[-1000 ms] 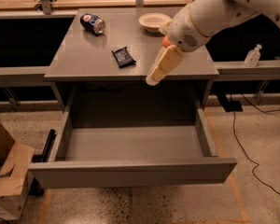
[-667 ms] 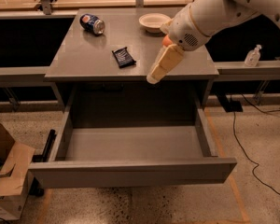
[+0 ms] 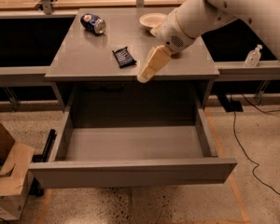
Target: Place rxbar blueberry into top drawer
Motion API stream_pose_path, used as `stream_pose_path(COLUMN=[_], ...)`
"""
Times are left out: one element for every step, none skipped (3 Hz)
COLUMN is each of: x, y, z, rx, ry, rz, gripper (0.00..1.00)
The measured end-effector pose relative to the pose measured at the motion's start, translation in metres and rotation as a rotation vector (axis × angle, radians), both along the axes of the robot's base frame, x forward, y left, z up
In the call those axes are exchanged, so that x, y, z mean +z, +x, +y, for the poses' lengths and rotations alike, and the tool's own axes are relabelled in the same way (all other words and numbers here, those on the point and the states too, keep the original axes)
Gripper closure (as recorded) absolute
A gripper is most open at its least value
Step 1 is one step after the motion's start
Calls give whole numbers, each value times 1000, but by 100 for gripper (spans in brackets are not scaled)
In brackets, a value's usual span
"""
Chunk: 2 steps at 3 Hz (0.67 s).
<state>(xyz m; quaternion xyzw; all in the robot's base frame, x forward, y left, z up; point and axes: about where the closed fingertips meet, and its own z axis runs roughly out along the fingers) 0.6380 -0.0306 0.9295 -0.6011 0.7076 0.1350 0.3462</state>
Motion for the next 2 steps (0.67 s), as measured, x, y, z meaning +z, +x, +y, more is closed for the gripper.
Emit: stream_pose_path(x=[-21, -45], y=[32, 67], z=[28, 49], rx=[31, 27], ry=[50, 97], rz=[15, 31], gripper=[0, 0])
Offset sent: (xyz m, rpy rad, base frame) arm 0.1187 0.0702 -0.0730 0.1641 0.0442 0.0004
